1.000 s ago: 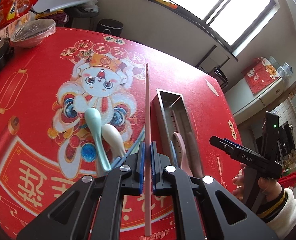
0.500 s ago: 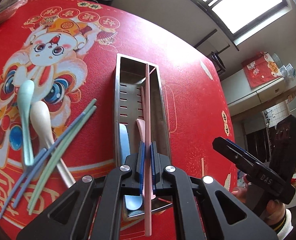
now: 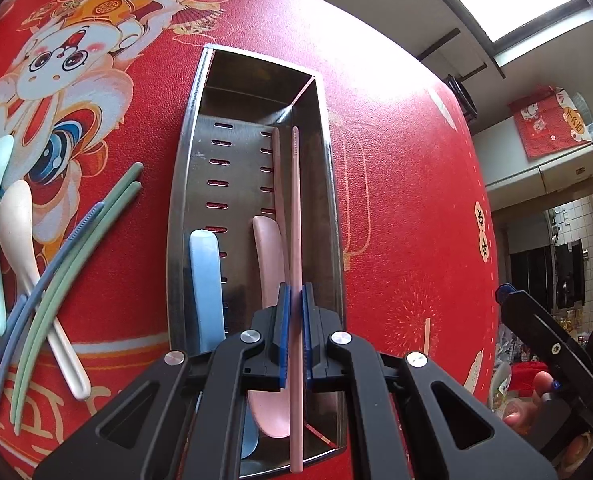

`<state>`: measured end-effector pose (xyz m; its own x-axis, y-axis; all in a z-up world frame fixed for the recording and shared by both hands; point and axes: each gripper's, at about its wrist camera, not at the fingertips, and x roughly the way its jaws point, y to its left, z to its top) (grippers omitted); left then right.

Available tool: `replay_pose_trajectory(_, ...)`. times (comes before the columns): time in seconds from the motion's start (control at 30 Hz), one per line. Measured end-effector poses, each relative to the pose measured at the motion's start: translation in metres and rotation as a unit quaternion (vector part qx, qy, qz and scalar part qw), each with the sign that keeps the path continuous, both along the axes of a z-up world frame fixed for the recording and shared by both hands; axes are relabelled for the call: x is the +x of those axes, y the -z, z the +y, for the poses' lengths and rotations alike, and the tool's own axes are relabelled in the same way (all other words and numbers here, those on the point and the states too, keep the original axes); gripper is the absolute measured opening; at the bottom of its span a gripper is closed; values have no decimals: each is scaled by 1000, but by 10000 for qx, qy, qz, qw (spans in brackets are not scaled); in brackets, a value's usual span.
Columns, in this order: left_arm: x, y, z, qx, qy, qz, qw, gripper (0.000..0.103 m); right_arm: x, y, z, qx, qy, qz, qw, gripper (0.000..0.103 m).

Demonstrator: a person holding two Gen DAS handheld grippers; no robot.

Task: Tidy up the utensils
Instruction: 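Lower the left tool's pink chopstick into the tray and open the left tool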

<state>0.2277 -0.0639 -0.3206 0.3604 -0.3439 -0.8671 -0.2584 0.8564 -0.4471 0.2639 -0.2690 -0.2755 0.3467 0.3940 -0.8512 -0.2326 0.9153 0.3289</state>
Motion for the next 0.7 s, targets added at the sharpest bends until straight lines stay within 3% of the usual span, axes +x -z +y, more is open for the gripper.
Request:
replay_pose_trajectory(0.27,11,1,-11,-54,463,7,9989,6,0,-3,-4,80,177,2,9998,90)
replay_pose_trajectory(0.33,8,-6,-8,3,564,-80,9984,15,-2,-4,-2,96,209,-2,9997,90)
replay_pose_trajectory(0.53,-11,-45,16,370,895,-736,9926,36,-9,-7,11,250,305,-58,9992,90)
replay_pose_trajectory(0.7,-47,-76,71,802,1010,-1304,9830,37,-18,-10,39,528,198,-104,9984,90)
